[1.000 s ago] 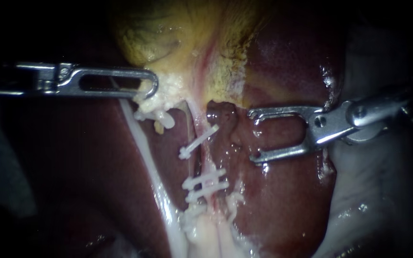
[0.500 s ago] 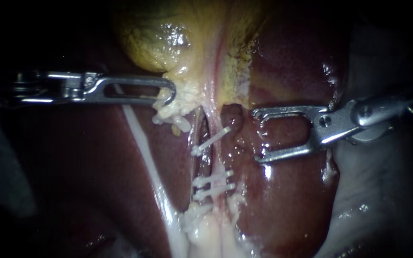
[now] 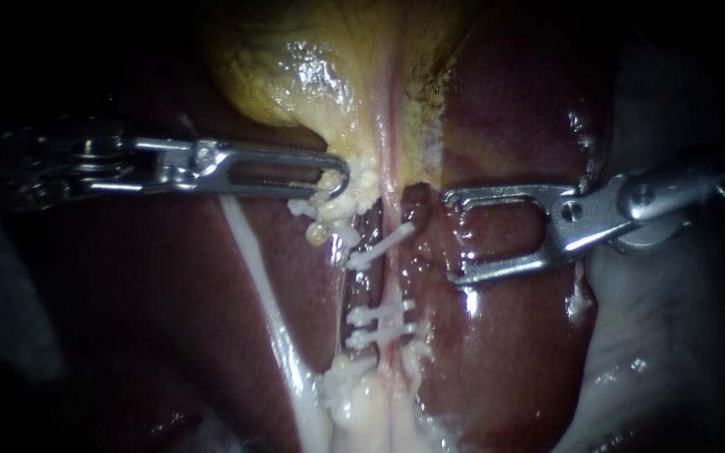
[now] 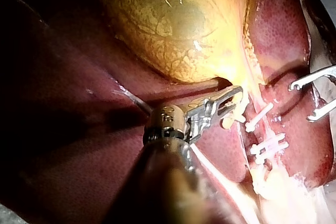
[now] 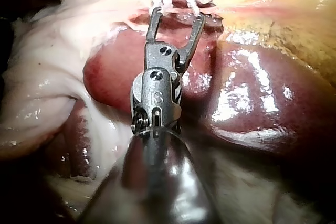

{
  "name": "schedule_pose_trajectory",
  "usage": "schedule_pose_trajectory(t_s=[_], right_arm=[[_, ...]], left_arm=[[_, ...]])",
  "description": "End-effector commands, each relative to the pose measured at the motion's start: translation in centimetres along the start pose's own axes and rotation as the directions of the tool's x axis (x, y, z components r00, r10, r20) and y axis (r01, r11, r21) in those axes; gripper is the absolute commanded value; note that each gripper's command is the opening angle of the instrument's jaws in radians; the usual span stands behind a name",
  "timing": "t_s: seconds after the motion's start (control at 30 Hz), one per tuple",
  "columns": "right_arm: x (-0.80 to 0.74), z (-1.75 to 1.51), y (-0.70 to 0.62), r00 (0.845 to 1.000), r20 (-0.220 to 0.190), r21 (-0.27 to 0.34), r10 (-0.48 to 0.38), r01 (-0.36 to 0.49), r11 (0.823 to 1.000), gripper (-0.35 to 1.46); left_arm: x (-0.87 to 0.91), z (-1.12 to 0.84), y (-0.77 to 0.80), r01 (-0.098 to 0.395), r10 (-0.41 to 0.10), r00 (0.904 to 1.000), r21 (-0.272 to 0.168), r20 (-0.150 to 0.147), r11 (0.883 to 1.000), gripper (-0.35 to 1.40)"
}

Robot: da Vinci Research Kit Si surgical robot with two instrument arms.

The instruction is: Going back third clip right tube

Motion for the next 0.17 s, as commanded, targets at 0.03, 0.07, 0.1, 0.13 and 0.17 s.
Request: schedule_pose_trajectory(t_s=[0.03,0.07,0.1,0.13,0.17], right_arm=[[0.0,0.0,0.0,1.0,0.0,0.0,0.0,0.0,1.0,0.5],[0.0,0.0,0.0,1.0,0.0,0.0,0.0,0.0,1.0,0.5],[0.0,0.0,0.0,1.0,0.0,0.0,0.0,0.0,1.0,0.5],[0.0,0.0,0.0,1.0,0.0,0.0,0.0,0.0,1.0,0.5],[0.0,0.0,0.0,1.0,0.0,0.0,0.0,0.0,1.0,0.5]], left_arm=[[0.0,0.0,0.0,-0.001,0.001,1.0,0.002,-0.001,1.0,-0.35],[0.0,-0.01,0.0,-0.001,0.001,1.0,0.002,-0.001,1.0,-0.35],[0.0,-0.01,0.0,-0.002,0.002,1.0,0.003,-0.002,1.0,-0.35],[0.0,0.0,0.0,-0.002,0.002,1.0,0.004,-0.003,1.0,-0.35],[0.0,-0.01,0.0,-0.002,0.002,1.0,0.004,-0.003,1.0,-0.35]])
